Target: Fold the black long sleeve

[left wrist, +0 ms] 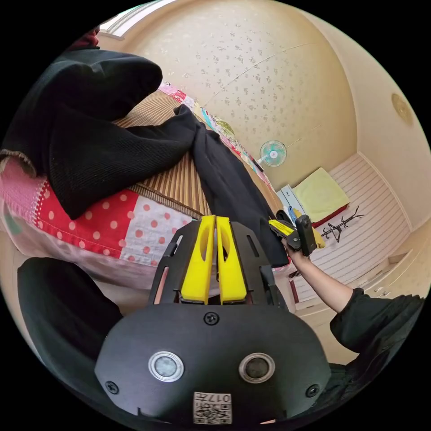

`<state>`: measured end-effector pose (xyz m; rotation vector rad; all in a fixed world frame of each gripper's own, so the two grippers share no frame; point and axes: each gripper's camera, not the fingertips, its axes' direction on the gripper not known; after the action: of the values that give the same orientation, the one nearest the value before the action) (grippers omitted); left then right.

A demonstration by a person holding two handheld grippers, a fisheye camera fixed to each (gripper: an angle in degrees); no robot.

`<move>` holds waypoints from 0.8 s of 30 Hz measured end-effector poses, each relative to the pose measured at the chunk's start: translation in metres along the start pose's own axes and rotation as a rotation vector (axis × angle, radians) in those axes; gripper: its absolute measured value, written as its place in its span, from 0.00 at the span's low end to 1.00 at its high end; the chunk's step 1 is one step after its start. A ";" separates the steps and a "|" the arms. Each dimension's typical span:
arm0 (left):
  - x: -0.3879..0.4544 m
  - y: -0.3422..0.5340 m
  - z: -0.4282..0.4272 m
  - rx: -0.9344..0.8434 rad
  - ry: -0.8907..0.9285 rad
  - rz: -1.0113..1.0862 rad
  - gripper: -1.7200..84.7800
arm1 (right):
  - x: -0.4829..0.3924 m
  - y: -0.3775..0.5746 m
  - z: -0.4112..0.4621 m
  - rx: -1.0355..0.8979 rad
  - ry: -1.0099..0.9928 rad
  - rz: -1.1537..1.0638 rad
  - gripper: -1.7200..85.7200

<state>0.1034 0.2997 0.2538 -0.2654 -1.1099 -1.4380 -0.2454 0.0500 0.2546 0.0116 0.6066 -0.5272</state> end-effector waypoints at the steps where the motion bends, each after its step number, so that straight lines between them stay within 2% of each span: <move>1: 0.001 -0.001 -0.001 0.001 0.003 0.001 0.02 | 0.007 -0.002 0.005 -0.025 -0.018 0.046 0.02; 5: 0.001 -0.002 0.005 -0.022 0.081 -0.009 0.07 | 0.045 -0.011 0.028 -0.152 -0.135 0.305 0.02; 8: 0.006 -0.001 0.027 -0.112 0.118 -0.007 0.10 | 0.046 -0.007 0.027 -0.130 -0.166 0.383 0.02; 11: 0.017 0.003 0.053 -0.206 0.171 0.017 0.12 | 0.032 -0.003 0.018 -0.102 -0.105 0.358 0.02; 14: 0.021 -0.004 0.059 -0.253 0.196 0.032 0.08 | 0.032 0.003 0.011 -0.091 -0.110 0.360 0.02; 16: 0.027 -0.018 0.032 -0.183 0.271 0.126 0.07 | 0.039 0.006 0.007 -0.103 -0.155 0.353 0.02; 19: 0.041 -0.052 -0.028 -0.126 0.258 0.267 0.06 | 0.036 0.020 -0.009 -0.106 -0.151 0.238 0.02; 21: 0.057 -0.067 -0.054 -0.182 0.281 0.396 0.05 | 0.030 0.047 -0.030 -0.080 -0.136 0.213 0.02; 23: 0.073 -0.080 -0.062 -0.411 0.250 0.492 0.02 | 0.031 0.076 -0.044 -0.039 -0.137 0.258 0.03; 24: 0.074 -0.081 -0.064 -0.436 0.225 0.488 0.02 | 0.033 0.094 -0.052 -0.020 -0.132 0.284 0.03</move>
<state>0.0440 0.1884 0.2369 -0.6216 -0.4907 -1.2145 -0.2062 0.1247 0.1803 0.0437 0.4716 -0.2440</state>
